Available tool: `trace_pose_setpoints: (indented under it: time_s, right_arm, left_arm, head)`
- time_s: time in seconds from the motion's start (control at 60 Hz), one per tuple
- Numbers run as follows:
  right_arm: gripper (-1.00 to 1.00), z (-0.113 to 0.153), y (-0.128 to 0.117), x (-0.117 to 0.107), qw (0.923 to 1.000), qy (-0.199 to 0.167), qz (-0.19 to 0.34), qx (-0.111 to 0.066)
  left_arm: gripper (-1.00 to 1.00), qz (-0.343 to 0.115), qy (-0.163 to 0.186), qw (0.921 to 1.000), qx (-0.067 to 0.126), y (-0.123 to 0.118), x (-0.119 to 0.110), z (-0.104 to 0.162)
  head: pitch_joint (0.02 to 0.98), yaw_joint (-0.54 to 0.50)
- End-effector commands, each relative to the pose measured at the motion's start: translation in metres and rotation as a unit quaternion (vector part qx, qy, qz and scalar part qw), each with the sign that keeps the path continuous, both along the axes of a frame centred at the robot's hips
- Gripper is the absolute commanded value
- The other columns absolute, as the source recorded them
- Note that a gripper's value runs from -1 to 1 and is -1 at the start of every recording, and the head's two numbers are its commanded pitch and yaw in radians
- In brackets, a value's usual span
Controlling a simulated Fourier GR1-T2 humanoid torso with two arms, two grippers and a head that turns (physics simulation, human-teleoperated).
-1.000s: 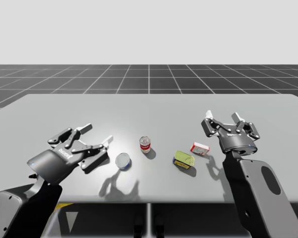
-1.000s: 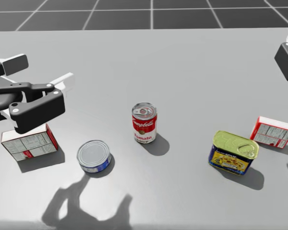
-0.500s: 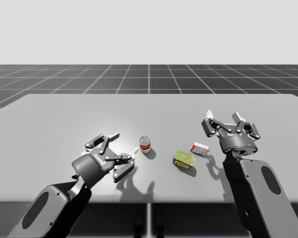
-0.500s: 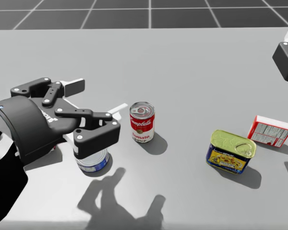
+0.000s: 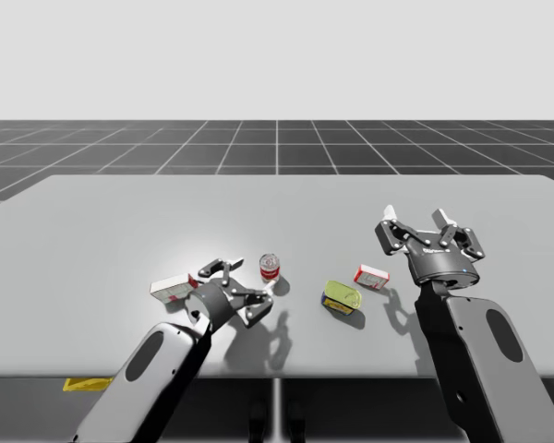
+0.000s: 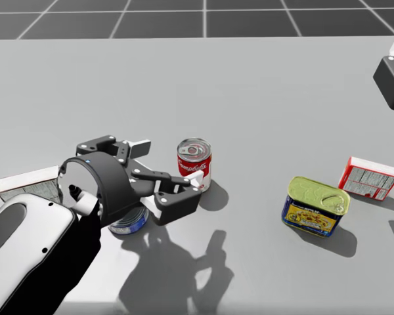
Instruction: Lift the red soup can off the table.
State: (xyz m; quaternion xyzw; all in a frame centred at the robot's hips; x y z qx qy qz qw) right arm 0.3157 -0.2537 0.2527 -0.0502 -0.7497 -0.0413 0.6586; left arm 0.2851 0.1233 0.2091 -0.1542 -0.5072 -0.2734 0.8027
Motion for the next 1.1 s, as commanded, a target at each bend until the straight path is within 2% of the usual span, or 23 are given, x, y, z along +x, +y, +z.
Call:
trace_pose_setpoints:
  time_s: [0.017, 0.433, 0.5, 0.617, 0.683, 0.717, 0.733, 0.75, 0.783, 0.9, 1.1]
  right_arm:
    - [-1.00, 0.000, 0.000, 0.000, 1.0000, -0.001, 0.000, 0.000]
    - [-1.00, 0.002, -0.002, -0.001, 1.0000, -0.002, 0.000, 0.002]
    - [-1.00, 0.002, -0.002, -0.001, 1.0000, -0.002, 0.001, 0.002]
    - [-1.00, 0.001, -0.002, -0.001, 1.0000, -0.002, 0.001, 0.002]
    - [-1.00, 0.001, -0.002, -0.001, 1.0000, -0.003, 0.001, 0.002]
    - [-1.00, 0.001, -0.002, -0.001, 1.0000, -0.003, 0.001, 0.002]
    - [-1.00, 0.001, -0.002, -0.001, 1.0000, -0.002, 0.001, 0.002]
    - [-1.00, 0.001, -0.001, -0.001, 1.0000, -0.002, 0.001, 0.002]
    - [-1.00, 0.001, -0.001, -0.001, 1.0000, -0.002, 0.001, 0.002]
    - [-1.00, 0.001, -0.001, -0.001, 1.0000, -0.002, 0.001, 0.001]
    - [-1.00, 0.001, -0.001, -0.001, 1.0000, -0.004, -0.002, -0.001]
  left_arm:
    - [-1.00, 0.004, 0.008, 0.9999, 0.005, -0.008, 0.011, -0.011]
    - [-1.00, 0.002, 0.019, 0.9998, 0.002, -0.035, 0.037, -0.024]
    - [-1.00, -0.002, 0.021, 0.9998, -0.003, -0.038, 0.039, -0.026]
    - [-1.00, -0.001, 0.025, 0.9997, 0.003, -0.040, 0.042, -0.032]
    - [-1.00, -0.004, 0.028, 0.9996, 0.000, -0.039, 0.042, -0.036]
    - [-0.79, -0.002, 0.026, 0.9997, 0.000, -0.039, 0.041, -0.036]
    - [0.80, -0.003, 0.026, 0.9997, 0.000, -0.038, 0.041, -0.037]
    - [0.93, -0.005, 0.026, 0.9996, -0.001, -0.038, 0.040, -0.037]
    - [0.99, -0.006, 0.027, 0.9996, -0.001, -0.038, 0.040, -0.037]
    - [1.00, -0.011, 0.027, 0.9996, -0.001, -0.037, 0.038, -0.037]
    - [1.00, -0.021, 0.028, 0.9994, 0.003, -0.038, 0.035, -0.039]
  head:
    - [0.793, 0.02]
    - [0.794, 0.02]
    - [0.794, 0.02]
    - [0.793, 0.01]
    - [0.792, 0.01]
    - [0.792, 0.01]
    - [0.791, 0.01]
    - [0.791, 0.01]
    - [0.789, 0.01]
    - [0.767, 0.01]
    - [0.625, 0.03]
